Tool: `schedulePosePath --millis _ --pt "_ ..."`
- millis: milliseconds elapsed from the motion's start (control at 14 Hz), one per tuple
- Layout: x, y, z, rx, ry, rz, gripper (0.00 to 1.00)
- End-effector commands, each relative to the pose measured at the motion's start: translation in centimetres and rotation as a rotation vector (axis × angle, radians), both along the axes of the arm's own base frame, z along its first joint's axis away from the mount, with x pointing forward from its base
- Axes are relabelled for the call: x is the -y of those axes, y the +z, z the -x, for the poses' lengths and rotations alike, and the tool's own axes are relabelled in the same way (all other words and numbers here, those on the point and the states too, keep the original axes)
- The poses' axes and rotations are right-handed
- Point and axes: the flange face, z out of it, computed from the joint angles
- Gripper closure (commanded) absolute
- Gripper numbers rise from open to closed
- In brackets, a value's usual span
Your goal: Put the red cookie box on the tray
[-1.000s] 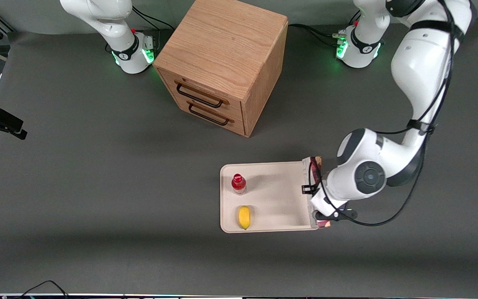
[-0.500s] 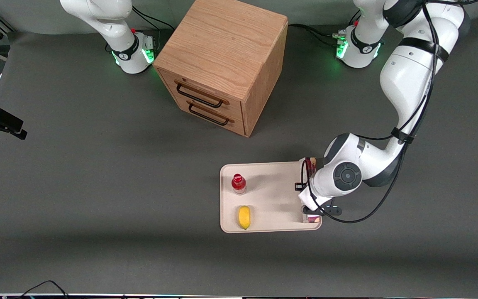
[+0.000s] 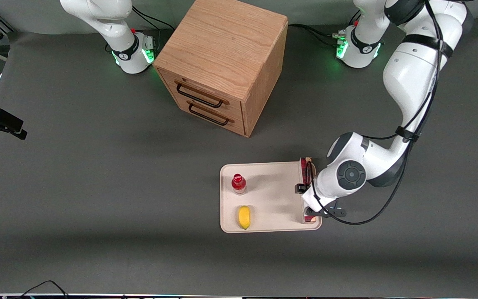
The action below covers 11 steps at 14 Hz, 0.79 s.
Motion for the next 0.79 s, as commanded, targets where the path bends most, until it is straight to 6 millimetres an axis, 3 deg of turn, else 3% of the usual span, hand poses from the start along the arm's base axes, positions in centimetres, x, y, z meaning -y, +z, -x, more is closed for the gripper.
schedulePosePath --millis 0,214,357,500,714 --pt "-2.3 5.4 -0.3 -0.019 0.029 -0.065 0.0" --pt "-5.3 13.2 0.6 -0.053 0.053 -0.104 0.0" --pt "-10.0 18.7 1.8 -0.105 0.021 -0.118 0.0" --pt "-16.4 24.6 3.5 -0.132 0.004 -0.088 0.0" --pt "-22.8 30.3 6.9 -0.171 -0.05 -0.099 0.0"
